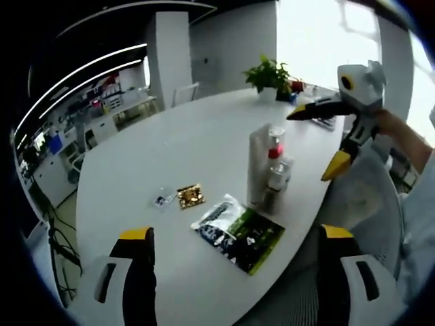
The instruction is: Arrange the skincare products in the storage area until every visible bottle or jar stands upright without overlapping.
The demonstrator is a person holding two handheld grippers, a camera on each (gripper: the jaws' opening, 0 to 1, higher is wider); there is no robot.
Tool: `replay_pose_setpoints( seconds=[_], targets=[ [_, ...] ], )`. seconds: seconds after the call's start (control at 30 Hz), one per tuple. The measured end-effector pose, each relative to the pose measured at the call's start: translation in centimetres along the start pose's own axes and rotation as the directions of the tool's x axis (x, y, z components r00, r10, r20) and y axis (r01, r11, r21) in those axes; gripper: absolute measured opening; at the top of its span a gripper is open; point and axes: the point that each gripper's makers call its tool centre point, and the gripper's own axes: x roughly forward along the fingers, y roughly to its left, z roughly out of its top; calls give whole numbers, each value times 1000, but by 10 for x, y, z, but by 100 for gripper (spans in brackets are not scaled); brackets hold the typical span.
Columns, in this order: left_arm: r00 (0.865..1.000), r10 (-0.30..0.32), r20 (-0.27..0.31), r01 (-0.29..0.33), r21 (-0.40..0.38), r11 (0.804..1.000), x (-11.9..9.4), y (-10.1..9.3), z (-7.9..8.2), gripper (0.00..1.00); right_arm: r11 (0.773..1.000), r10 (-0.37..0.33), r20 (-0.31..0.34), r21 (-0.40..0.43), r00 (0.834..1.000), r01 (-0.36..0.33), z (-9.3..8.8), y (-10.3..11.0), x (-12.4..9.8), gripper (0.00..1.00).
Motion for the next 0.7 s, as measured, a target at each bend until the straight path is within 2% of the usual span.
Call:
replay_pose_setpoints(
  seconds=[0.43,0.7],
  targets=[
    [999,-29,-16,29,27,999,4,4,-3,97,1000,6,-8,3,1000,-6,-4,-5,2,99],
    [998,-30,-51,33,55,998,14,17,-6,97,999,12,-33,36,999,-10,-10,-9,2,87]
  ],
)
